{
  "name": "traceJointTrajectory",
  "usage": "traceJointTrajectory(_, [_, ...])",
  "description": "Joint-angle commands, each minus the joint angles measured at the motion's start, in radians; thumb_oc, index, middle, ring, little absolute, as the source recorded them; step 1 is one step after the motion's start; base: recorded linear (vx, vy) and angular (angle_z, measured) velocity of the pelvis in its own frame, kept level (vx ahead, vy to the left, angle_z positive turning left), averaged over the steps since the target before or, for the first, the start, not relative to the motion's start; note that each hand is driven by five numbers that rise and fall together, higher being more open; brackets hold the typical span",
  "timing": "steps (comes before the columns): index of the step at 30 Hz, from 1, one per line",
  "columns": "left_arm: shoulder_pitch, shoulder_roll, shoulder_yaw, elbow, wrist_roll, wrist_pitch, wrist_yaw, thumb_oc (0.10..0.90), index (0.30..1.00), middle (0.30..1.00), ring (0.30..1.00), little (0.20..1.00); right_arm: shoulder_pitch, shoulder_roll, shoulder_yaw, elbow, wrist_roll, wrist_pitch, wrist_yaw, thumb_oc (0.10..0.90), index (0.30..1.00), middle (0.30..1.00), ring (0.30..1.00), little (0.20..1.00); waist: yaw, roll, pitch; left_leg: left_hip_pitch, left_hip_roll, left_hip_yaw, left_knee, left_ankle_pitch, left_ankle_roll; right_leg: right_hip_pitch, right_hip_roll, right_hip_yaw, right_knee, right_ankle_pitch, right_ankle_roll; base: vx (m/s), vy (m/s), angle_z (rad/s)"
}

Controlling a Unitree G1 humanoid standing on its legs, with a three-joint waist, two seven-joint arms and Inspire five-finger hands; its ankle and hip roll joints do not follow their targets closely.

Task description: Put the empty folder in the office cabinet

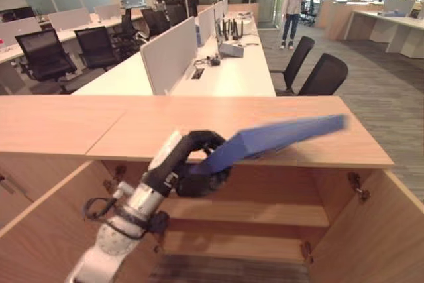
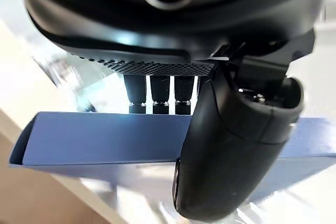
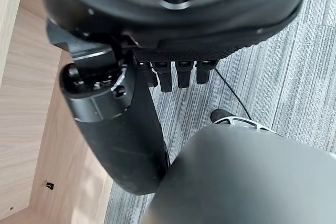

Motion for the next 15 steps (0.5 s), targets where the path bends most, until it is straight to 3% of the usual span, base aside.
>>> traceJointTrajectory(1, [-0.09,0.014,0.047,-0.017,-0.194,-0.005,-0.03,0.4,0.3,0.3,0.3,0.3,-0.053,0.049,0.059,0.065,0.001,0.005,0.037,0.8,0.9,0.9,0.9,0.9,-0.02,-0.038,0.043,0.078,-0.01,-0.022,-0.001,-0.193,0.003,-0.029,-0.002,-0.042,0.006,0.007,0.014,0.0,0.0,0.0])
traceJointTrajectory(2, [-0.117,0.002,0.019,-0.017,-0.278,0.002,-0.044,0.4,0.3,0.3,0.3,0.3,-0.053,0.053,0.072,0.063,-0.002,0.005,0.046,0.8,0.9,0.9,0.9,0.9,-0.02,-0.039,0.042,0.081,-0.009,-0.023,-0.001,-0.194,0.002,-0.027,-0.002,-0.042,0.006,0.005,0.013,0.0,0.0,0.0])
traceJointTrajectory(6, [-0.129,-0.013,0.008,-0.009,-0.378,0.013,-0.055,0.4,0.3,0.3,0.3,0.3,-0.059,0.058,0.077,0.064,-0.009,0.004,0.053,0.8,0.9,0.9,0.9,0.9,-0.019,-0.041,0.045,0.083,-0.008,-0.023,-0.001,-0.194,0.001,-0.022,-0.001,-0.041,0.006,0.003,0.012,0.0,-0.006,0.03])
traceJointTrajectory(15, [-0.073,-0.012,-0.001,0.016,-0.349,0.035,-0.053,0.4,0.3,0.3,0.3,0.3,-0.061,0.061,0.07,0.078,-0.004,0.001,0.053,0.8,0.9,0.9,0.9,0.9,-0.009,-0.041,0.049,0.086,-0.009,-0.027,-0.001,-0.194,0.003,-0.019,0.002,-0.04,0.006,-0.001,0.01,0.0,0.0,0.0])
